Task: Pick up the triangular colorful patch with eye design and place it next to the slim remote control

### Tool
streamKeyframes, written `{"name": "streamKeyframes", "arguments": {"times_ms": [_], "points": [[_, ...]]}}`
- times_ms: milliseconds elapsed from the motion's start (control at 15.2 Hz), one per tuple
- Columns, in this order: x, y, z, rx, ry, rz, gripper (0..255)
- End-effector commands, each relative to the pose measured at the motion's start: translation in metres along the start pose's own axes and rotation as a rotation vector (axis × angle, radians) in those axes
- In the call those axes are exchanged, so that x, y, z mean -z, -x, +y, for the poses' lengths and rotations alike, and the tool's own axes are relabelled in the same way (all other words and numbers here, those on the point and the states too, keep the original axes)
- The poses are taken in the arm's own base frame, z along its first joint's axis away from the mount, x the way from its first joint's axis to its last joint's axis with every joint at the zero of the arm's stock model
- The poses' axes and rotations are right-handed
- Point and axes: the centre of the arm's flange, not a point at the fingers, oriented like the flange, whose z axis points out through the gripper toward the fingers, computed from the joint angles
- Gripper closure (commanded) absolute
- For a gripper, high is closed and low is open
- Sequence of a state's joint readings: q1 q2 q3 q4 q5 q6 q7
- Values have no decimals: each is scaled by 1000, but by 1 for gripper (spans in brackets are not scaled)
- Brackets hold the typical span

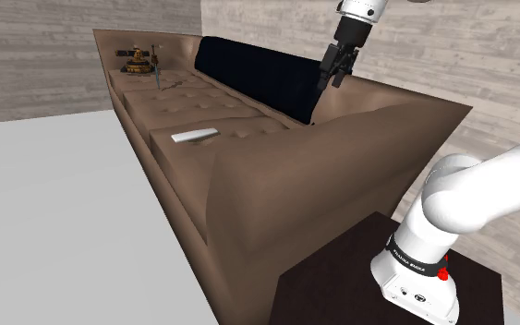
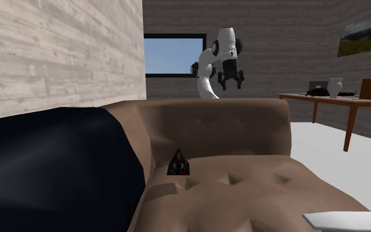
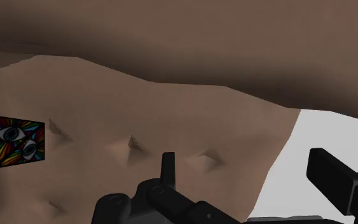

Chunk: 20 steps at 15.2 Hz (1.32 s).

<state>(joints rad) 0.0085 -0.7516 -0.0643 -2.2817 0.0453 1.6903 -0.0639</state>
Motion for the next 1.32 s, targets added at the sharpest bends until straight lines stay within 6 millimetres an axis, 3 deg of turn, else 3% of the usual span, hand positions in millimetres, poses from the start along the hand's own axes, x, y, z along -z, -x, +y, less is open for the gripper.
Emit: {"name": "streamKeyframes", "arguments": {"times_ms": [0,1254], "points": [[0,0,0,0,0,0,0],[-151,-22,184,-133,51,252,0]]}}
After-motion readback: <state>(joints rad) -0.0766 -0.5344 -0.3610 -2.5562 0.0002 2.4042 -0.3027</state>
